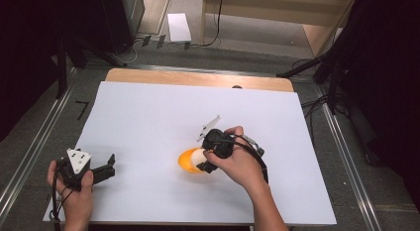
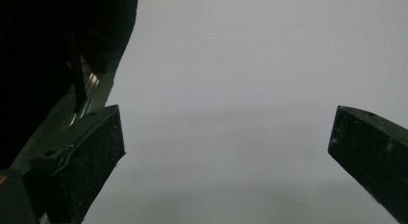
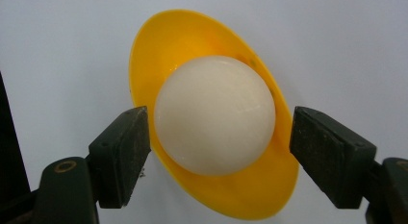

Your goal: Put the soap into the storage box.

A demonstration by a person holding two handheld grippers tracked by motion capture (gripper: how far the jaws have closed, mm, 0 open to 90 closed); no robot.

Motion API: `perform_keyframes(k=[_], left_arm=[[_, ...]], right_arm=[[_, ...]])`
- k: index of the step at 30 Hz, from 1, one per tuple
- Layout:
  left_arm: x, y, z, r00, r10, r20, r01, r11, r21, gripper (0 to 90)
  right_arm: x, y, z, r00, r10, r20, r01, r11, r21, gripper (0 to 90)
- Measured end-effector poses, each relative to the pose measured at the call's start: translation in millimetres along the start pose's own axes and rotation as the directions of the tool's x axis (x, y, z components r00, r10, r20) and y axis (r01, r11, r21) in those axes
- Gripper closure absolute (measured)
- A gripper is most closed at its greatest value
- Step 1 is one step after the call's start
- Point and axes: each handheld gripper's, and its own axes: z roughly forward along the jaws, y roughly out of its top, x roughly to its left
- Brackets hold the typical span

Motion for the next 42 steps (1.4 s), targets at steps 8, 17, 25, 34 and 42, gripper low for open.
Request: perform_keyframes(k=[8,17,25,34,42], left_arm=[[0.4,0.3,0.5,0.9999,-0.009,-0.009,0.009,0.9999,0.006,0.0],[0.5,0.6,0.8,0.9998,-0.012,-0.013,0.012,0.9999,0.012,0.0],[0.5,0.9,1.6,0.9999,-0.012,-0.012,0.012,0.9998,0.018,0.0],[-0.5,1.6,3.6,0.9999,-0.004,-0.014,0.005,0.9994,0.035,0.0],[-0.1,1.5,3.1,0.9999,-0.005,-0.01,0.005,0.9994,0.034,0.0]], right_arm=[[-4.5,-9.4,-9.1,0.9997,0.021,0.014,-0.021,1.0,-0.016,22.5],[-9.1,-19.4,-16.4,0.9984,0.046,0.032,-0.046,0.999,-0.03,21.9],[-13.2,-28.9,-22.4,0.9966,0.07,0.044,-0.068,0.997,-0.038,21.4],[-15.4,-36.5,-25.6,0.9944,0.089,0.056,-0.087,0.995,-0.038,20.8],[-17.9,-47.4,-30.1,0.9905,0.113,0.077,-0.11,0.993,-0.043,19.2]])
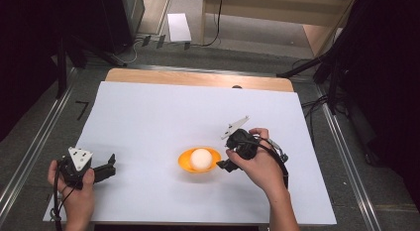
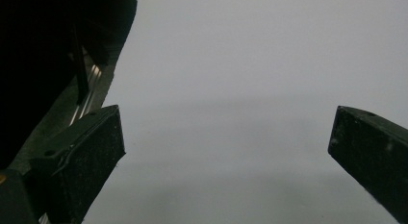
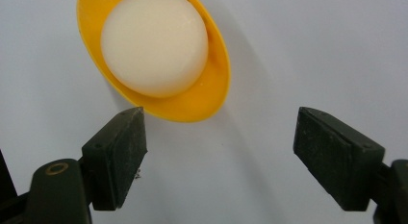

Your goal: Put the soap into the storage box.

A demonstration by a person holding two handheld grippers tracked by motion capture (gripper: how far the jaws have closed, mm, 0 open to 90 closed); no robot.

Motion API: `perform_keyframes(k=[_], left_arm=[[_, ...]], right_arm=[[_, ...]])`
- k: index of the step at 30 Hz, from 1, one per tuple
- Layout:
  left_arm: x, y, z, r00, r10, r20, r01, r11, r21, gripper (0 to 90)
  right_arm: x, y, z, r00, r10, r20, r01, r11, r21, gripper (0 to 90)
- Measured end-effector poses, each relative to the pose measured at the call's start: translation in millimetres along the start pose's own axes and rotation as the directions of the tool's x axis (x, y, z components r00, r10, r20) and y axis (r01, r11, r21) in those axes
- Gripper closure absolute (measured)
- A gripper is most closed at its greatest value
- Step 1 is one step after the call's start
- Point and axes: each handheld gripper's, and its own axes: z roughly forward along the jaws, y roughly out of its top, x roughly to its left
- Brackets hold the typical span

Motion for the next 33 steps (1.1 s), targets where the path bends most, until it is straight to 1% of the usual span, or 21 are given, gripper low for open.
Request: perform_keyframes(k=[1,3,6,12,15,22,27,30,32,33], left_arm=[[0.4,-0.2,-0.2,1.0,-0.006,0.003,0.006,1.0,-0.005,0.0],[1.4,-0.2,-0.3,0.9999,-0.011,0.007,0.011,0.9999,-0.006,0.0],[2.0,-0.2,-0.6,0.9998,-0.017,0.008,0.017,0.9998,-0.007,0.0],[2.4,-0.6,-1.3,0.9997,-0.022,0.009,0.022,0.9997,-0.015,0.0],[3.0,-0.7,-1.4,0.9996,-0.026,0.01,0.026,0.9995,-0.016,0.0],[2.8,-0.6,-1.7,0.9996,-0.027,0.005,0.027,0.9995,-0.015,0.0],[3.1,-0.6,-1.6,0.9996,-0.027,0.01,0.027,0.9995,-0.017,0.0],[2.6,-0.6,-1.6,0.9997,-0.025,0.006,0.025,0.9995,-0.017,0.0],[2.1,-0.6,-1.3,0.9997,-0.024,0.004,0.024,0.9996,-0.018,0.0],[1.9,-0.6,-1.3,0.9998,-0.022,0.002,0.022,0.9996,-0.018,0.0]], right_arm=[[-1.9,-3.7,-1.8,0.9999,0.009,0.006,-0.009,1.0,-0.002,19.0],[-2.6,-4.9,-2.1,0.9999,0.011,0.007,-0.011,1.0,-0.004,18.8],[-4.6,-9.7,-4.3,0.9995,0.028,0.016,-0.028,1.0,-0.003,18.5],[-8.7,-18.5,-8.3,0.9984,0.047,0.031,-0.047,0.999,-0.007,17.6],[-11.1,-24.4,-10.8,0.9968,0.069,0.041,-0.069,0.998,-0.009,16.7],[-16.9,-34.0,-13.7,0.9945,0.086,0.06,-0.085,0.996,-0.013,15.5],[-21.0,-41.9,-15.9,0.9912,0.11,0.073,-0.109,0.994,-0.018,15.0],[-24.0,-47.6,-17.7,0.989,0.122,0.084,-0.12,0.992,-0.023,13.9],[-26.0,-51.7,-19.1,0.9863,0.137,0.092,-0.135,0.99,-0.028,13.7],[-29.1,-56.4,-20.6,0.9833,0.148,0.106,-0.145,0.989,-0.032,13.6]])
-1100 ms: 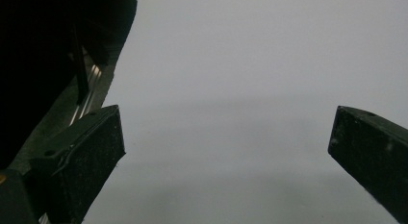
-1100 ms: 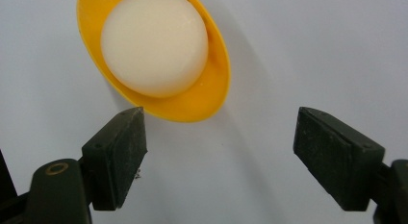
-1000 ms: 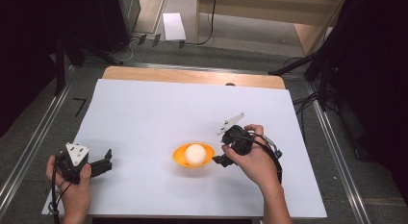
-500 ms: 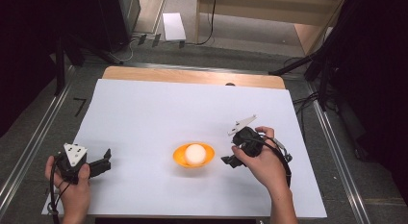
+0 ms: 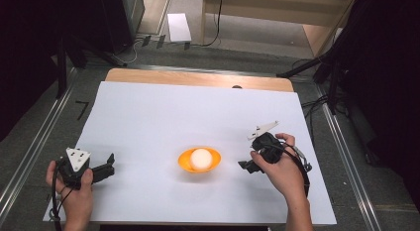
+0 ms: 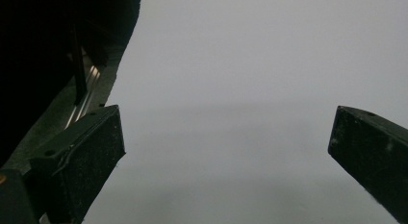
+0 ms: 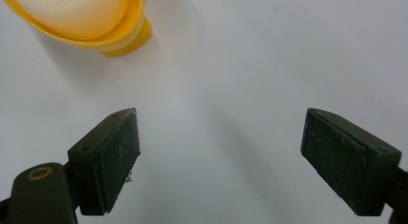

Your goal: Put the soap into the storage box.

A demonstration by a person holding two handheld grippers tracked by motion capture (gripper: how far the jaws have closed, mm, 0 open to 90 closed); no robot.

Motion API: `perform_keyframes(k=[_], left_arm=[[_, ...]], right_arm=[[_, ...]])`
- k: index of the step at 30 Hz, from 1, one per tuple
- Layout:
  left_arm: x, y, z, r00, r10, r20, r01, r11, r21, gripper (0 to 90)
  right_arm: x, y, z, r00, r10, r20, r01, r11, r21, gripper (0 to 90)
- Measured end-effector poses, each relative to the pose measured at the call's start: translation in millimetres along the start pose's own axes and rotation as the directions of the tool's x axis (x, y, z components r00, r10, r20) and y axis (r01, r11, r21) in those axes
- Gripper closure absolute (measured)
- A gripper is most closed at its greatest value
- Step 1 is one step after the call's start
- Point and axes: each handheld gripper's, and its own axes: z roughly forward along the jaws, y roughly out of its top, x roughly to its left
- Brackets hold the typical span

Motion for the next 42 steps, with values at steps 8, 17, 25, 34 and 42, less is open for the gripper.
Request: perform_keyframes(k=[8,17,25,34,42], left_arm=[[0.1,-0.1,-0.7,1.0,0.002,0.001,-0.002,1.0,-0.003,0.0],[0.6,-0.1,-0.6,1.0,0.001,0.004,-0.001,1.0,-0.002,0.0],[1.0,-0.1,-0.7,1.0,-0.002,0.008,0.002,1.0,-0.003,0.0],[1.0,-0.1,-0.7,1.0,-0.002,0.009,0.002,1.0,-0.004,0.0],[1.2,0.0,-0.7,0.9999,-0.004,0.011,0.004,1.0,-0.004,0.0]], right_arm=[[-10.8,-12.7,-2.9,0.9989,0.042,0.024,-0.041,0.999,-0.015,13.6],[-23.8,-31.7,-3.2,0.9934,0.096,0.062,-0.093,0.995,-0.045,13.4],[-39.3,-56.1,-2.8,0.9812,0.166,0.098,-0.158,0.984,-0.085,13.2],[-55.6,-89.0,-4.0,0.957,0.26,0.128,-0.239,0.958,-0.156,13.0],[-71.9,-119.6,0.3,0.943,0.321,0.087,-0.291,0.924,-0.249,12.5]])
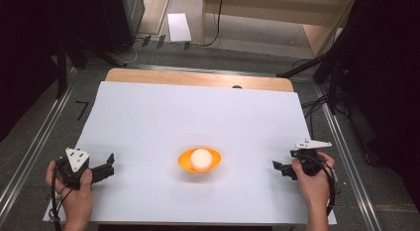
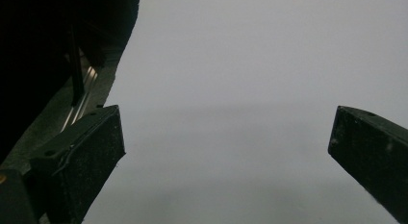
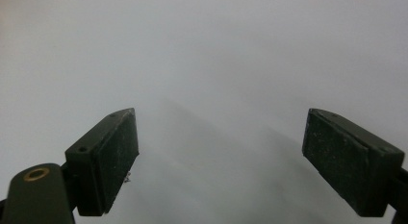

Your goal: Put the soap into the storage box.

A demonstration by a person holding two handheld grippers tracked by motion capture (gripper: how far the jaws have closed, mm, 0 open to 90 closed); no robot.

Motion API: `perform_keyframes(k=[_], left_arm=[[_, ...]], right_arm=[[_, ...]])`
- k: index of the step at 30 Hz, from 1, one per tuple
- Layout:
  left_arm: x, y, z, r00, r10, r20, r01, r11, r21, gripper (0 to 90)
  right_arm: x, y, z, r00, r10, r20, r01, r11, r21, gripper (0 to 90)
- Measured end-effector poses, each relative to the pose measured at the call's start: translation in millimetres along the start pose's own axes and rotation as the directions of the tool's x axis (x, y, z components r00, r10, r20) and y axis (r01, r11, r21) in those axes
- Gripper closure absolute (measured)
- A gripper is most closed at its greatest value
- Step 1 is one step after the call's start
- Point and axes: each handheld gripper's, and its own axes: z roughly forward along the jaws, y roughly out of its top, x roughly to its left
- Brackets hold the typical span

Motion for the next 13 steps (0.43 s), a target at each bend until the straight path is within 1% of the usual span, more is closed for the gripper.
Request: perform_keyframes(k=[2,4,5,6,8,10,11,12,13], left_arm=[[0.0,0.0,0.0,1.0,-0.002,0.0,0.002,1.0,-0.001,0.0],[0.2,0.0,0.0,1.0,-0.002,0.001,0.002,1.0,-0.001,0.0],[0.2,0.0,0.0,1.0,-0.002,0.001,0.002,1.0,-0.001,0.0],[0.2,0.0,0.0,1.0,-0.003,0.001,0.003,1.0,-0.001,0.0],[0.1,0.0,0.0,1.0,-0.003,0.001,0.003,1.0,-0.001,0.0],[0.1,0.0,0.1,1.0,-0.003,0.0,0.003,1.0,0.0,0.0],[0.2,0.0,0.2,1.0,-0.003,0.0,0.003,1.0,0.0,0.0],[0.2,0.1,0.2,1.0,-0.003,-0.001,0.003,1.0,0.001,0.0],[0.2,0.1,0.2,1.0,-0.003,-0.001,0.003,1.0,0.001,0.0]], right_arm=[[-5.3,-5.7,-0.3,0.9999,0.011,-0.009,-0.012,0.999,-0.042,11.7],[-9.9,-10.8,-2.0,0.9998,0.019,-0.002,-0.019,0.996,-0.086,11.6],[-12.5,-13.5,-3.1,0.9998,0.02,-0.008,-0.021,0.993,-0.118,11.6],[-15.1,-16.5,-4.4,0.9993,0.033,-0.016,-0.035,0.988,-0.15,11.6],[-21.0,-23.1,-6.4,0.9985,0.05,-0.024,-0.054,0.979,-0.197,11.6],[-25.3,-28.8,-6.5,0.9974,0.063,-0.035,-0.069,0.973,-0.222,11.5],[-26.7,-30.7,-6.6,0.9973,0.065,-0.034,-0.071,0.972,-0.224,11.5],[-27.7,-31.1,-7.6,0.9966,0.072,-0.038,-0.079,0.969,-0.236,11.6],[-27.7,-31.1,-7.6,0.9966,0.072,-0.038,-0.079,0.969,-0.236,11.6]])
